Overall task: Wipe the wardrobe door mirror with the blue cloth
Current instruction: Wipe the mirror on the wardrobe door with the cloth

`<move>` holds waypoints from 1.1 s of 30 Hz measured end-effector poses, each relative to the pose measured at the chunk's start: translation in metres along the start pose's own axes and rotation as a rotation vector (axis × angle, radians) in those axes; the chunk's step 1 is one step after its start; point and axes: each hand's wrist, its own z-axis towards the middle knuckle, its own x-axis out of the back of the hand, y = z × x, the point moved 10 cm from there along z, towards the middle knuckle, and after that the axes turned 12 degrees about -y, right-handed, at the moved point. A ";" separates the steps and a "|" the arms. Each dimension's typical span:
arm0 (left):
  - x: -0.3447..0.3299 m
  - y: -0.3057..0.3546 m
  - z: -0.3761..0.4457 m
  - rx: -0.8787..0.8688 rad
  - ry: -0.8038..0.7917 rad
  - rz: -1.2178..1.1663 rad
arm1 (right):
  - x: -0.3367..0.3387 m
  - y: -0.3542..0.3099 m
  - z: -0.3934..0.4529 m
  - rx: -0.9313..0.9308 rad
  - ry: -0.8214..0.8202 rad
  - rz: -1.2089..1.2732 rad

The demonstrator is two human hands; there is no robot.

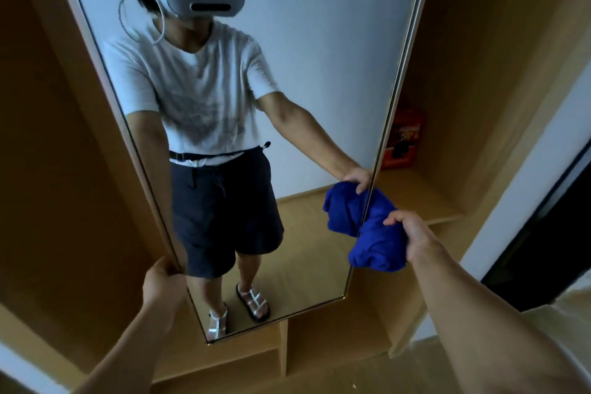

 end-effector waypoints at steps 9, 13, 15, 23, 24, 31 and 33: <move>0.003 0.058 0.001 -0.064 0.009 -0.167 | -0.044 -0.117 -0.046 0.339 -0.247 0.191; 0.004 0.046 0.003 0.011 0.012 -0.190 | -0.055 -0.128 -0.053 0.368 -0.302 0.167; 0.004 0.043 0.007 0.077 -0.005 -0.203 | -0.053 -0.124 -0.053 0.348 -0.292 0.147; 0.022 0.067 0.014 0.050 -0.065 -0.146 | -0.110 -0.182 -0.082 0.398 -0.495 0.081; 0.028 0.077 0.011 0.008 -0.076 -0.206 | -0.114 -0.192 -0.088 0.409 -0.519 0.104; 0.040 0.222 -0.027 -0.443 -0.382 -0.491 | -0.108 -0.265 -0.112 0.651 -0.533 0.359; 0.052 0.250 -0.032 -0.497 -0.290 -0.543 | -0.119 -0.278 -0.120 0.699 -0.537 0.393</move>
